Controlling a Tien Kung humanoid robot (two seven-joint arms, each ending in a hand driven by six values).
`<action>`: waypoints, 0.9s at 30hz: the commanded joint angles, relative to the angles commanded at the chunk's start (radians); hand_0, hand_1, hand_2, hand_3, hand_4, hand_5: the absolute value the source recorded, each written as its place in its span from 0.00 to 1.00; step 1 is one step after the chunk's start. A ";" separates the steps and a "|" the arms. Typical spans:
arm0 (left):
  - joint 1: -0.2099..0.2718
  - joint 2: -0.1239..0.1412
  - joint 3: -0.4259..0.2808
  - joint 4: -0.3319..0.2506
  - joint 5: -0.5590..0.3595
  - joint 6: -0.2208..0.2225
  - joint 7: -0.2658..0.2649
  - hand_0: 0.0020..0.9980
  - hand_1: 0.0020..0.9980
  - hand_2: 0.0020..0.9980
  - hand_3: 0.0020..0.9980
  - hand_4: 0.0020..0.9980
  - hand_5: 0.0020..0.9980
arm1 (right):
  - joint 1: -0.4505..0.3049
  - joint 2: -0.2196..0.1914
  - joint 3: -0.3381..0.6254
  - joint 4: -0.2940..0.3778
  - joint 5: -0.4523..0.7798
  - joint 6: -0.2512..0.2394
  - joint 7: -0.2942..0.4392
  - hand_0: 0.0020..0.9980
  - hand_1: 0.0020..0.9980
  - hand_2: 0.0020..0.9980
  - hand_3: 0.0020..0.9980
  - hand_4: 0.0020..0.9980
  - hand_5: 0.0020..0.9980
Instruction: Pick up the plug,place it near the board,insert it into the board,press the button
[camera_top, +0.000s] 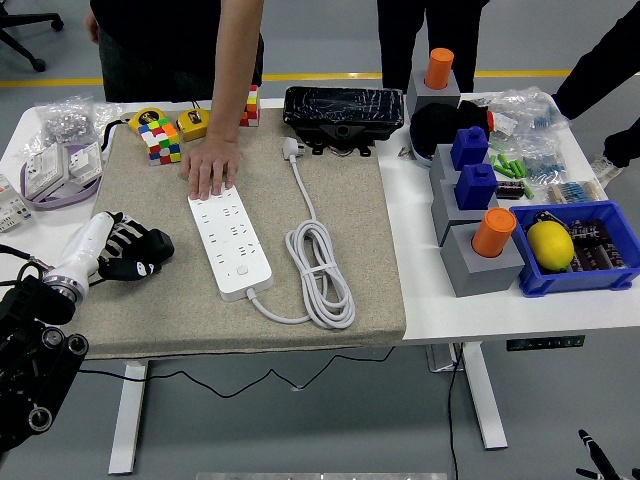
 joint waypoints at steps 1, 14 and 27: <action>0.000 0.000 0.000 0.001 0.000 0.000 0.000 0.40 0.50 0.53 0.55 0.88 0.13 | 0.000 0.000 0.000 0.000 0.000 0.000 0.000 0.78 0.73 0.71 0.73 1.00 0.95; -0.001 -0.001 0.001 0.005 0.008 -0.003 0.003 0.38 0.49 0.51 0.54 0.82 0.12 | 0.000 -0.001 0.000 0.000 0.001 -0.001 -0.001 0.78 0.73 0.71 0.73 1.00 0.94; 0.001 -0.004 -0.002 -0.003 0.017 0.005 0.008 0.32 0.40 0.42 0.52 0.72 0.07 | -0.001 -0.001 -0.007 0.000 0.009 -0.001 -0.001 0.78 0.73 0.71 0.74 1.00 0.94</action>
